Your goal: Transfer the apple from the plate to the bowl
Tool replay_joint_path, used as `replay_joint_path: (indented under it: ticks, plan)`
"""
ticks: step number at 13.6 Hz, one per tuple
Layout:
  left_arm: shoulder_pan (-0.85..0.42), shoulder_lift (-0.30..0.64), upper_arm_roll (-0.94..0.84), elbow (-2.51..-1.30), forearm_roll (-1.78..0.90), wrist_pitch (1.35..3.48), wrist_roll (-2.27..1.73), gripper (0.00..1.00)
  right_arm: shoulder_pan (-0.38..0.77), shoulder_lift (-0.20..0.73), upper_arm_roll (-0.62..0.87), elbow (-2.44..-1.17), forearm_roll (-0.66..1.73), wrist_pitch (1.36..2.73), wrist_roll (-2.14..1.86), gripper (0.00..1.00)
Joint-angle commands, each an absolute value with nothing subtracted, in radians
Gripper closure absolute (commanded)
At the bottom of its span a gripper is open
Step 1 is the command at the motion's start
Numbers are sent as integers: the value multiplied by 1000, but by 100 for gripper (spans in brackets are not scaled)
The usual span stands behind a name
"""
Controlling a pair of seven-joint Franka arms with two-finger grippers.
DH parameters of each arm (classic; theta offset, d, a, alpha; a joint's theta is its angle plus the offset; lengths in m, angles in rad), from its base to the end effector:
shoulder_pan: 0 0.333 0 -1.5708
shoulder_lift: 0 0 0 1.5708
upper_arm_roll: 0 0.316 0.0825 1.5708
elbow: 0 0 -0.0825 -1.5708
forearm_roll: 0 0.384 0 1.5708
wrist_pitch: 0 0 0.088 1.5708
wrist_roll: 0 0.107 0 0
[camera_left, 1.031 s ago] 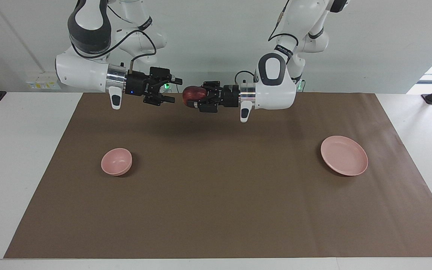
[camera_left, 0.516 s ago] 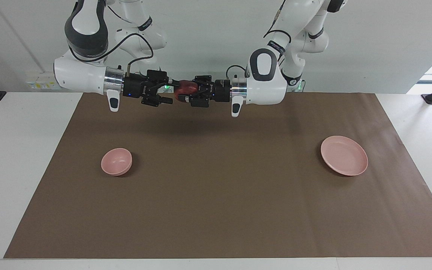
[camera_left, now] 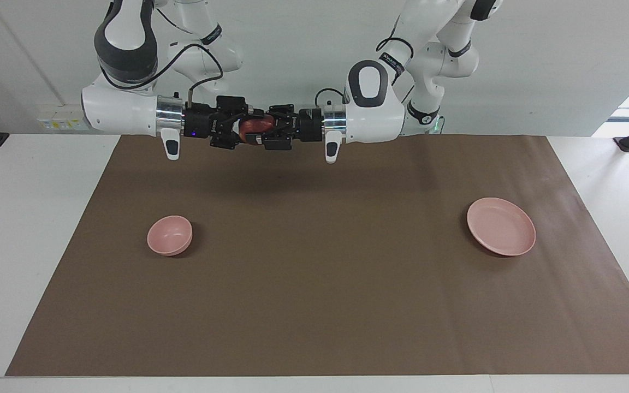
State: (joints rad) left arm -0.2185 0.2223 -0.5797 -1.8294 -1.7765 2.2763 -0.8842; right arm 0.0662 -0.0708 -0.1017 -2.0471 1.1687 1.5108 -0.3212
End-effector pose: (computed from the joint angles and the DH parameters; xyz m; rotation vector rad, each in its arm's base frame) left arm 0.4529 -0.4622 0.4847 1.3610 1.0977 -1.1409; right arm 0.5062 0.0841 0.5065 -1.9109 -0.0518 0.2180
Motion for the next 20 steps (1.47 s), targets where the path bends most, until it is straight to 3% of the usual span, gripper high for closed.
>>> replay_joint_path:
  ticks: [1, 5, 6, 7, 9, 11, 13, 14, 15, 20]
  plan:
    - [-235, 233, -574, -1799, -1801, 2295, -896, 100, 55, -81, -98, -2066, 1158, 1477, -334, 0]
    - [-241, 233, -575, -1804, -1801, 2293, -899, 100, 48, -80, -98, -2065, 1144, 1462, -334, 0]
    - [-244, 233, -575, -1807, -1801, 2293, -900, 100, 48, -78, -98, -2060, 1144, 1462, -333, 16]
    - [-244, 233, -575, -1809, -1801, 2290, -902, 100, 49, -78, -98, -2060, 1144, 1462, -316, 25]
    - [-244, 232, -574, -1813, -1799, 2283, -907, 100, 49, -74, -98, -2054, 1144, 1462, -305, 32]
    - [-245, 230, -574, -1816, -1796, 2284, -908, 100, 51, -72, -98, -2052, 1144, 1462, -305, 70]
    - [-245, 230, -574, -1816, -1795, 2284, -908, 100, 49, -72, -98, -2052, 1143, 1462, -304, 94]
    - [-244, 230, -574, -1815, -1790, 2287, -910, 99, 49, -72, -98, -2052, 1143, 1462, -290, 100]
    - [-244, 230, -574, -1816, -1789, 2289, -910, 1, 49, -72, -98, -2052, 1141, 1463, -287, 100]
    - [-219, 221, -569, -1845, -1779, 2261, -919, 0, 49, -71, -100, -2051, 1140, 1463, -287, 100]
